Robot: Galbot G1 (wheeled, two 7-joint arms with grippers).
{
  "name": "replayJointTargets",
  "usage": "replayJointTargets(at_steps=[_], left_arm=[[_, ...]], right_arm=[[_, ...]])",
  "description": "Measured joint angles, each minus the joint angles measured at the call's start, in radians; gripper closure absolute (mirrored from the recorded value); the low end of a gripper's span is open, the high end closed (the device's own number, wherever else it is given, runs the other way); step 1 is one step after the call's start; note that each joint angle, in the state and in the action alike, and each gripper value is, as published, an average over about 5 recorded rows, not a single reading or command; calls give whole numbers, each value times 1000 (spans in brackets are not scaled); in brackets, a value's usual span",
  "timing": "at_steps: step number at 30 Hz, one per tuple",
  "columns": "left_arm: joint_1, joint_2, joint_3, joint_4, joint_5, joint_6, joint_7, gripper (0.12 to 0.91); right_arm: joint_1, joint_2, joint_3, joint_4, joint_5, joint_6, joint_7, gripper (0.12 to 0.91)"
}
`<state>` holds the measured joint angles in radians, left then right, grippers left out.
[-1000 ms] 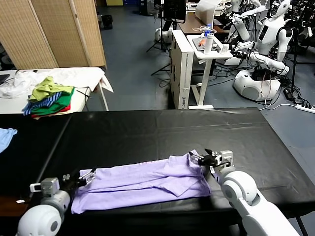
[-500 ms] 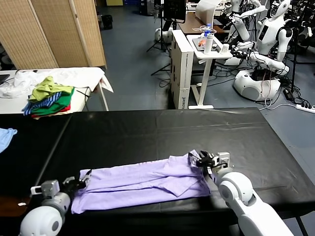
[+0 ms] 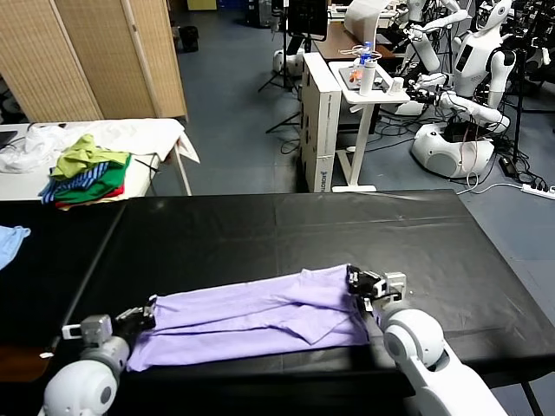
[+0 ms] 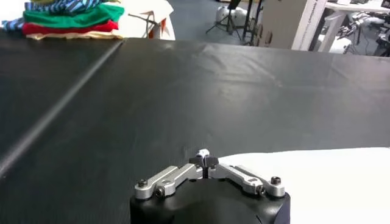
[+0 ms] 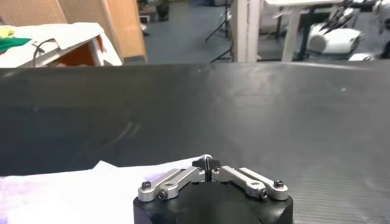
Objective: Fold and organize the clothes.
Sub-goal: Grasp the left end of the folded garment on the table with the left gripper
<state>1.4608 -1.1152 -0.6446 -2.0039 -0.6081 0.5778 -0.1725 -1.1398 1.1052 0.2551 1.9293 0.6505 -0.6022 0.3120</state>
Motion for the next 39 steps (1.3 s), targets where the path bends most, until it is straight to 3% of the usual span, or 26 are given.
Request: replayJointTargets(at_steps=[4, 6, 8, 11, 16, 19, 21, 24, 32, 39], left_arm=[[-15, 8, 9, 2, 2, 2, 2, 881], [-13, 11, 8, -2, 9, 3, 6, 879], [-7, 13, 4, -10, 20, 3, 11, 861], [6, 13, -7, -26, 29, 1, 14, 736], [33, 0, -37, -49, 38, -4, 15, 416], [57, -14, -64, -62, 43, -12, 26, 238], [78, -29, -86, -73, 48, -22, 42, 162], [115, -62, -123, -89, 58, -46, 67, 128], [208, -164, -183, -98, 70, -107, 99, 123], [229, -229, -191, -115, 40, -113, 107, 123]], right_arm=[[-6, -1, 7, 11, 12, -16, -8, 859], [-10, -5, 11, 19, 19, -24, -17, 796], [-17, -12, 14, 29, 25, -27, -27, 678], [-29, -26, 21, 49, 33, -28, -36, 507], [-52, -54, 38, 84, 52, -24, -49, 224], [-71, -77, 56, 109, 66, -20, -52, 136], [-85, -91, 71, 125, 74, -17, -53, 124], [-105, -106, 93, 141, 80, -12, -56, 119], [-136, -118, 120, 161, 80, -4, -60, 118], [-138, -118, 122, 163, 81, -4, -59, 118]])
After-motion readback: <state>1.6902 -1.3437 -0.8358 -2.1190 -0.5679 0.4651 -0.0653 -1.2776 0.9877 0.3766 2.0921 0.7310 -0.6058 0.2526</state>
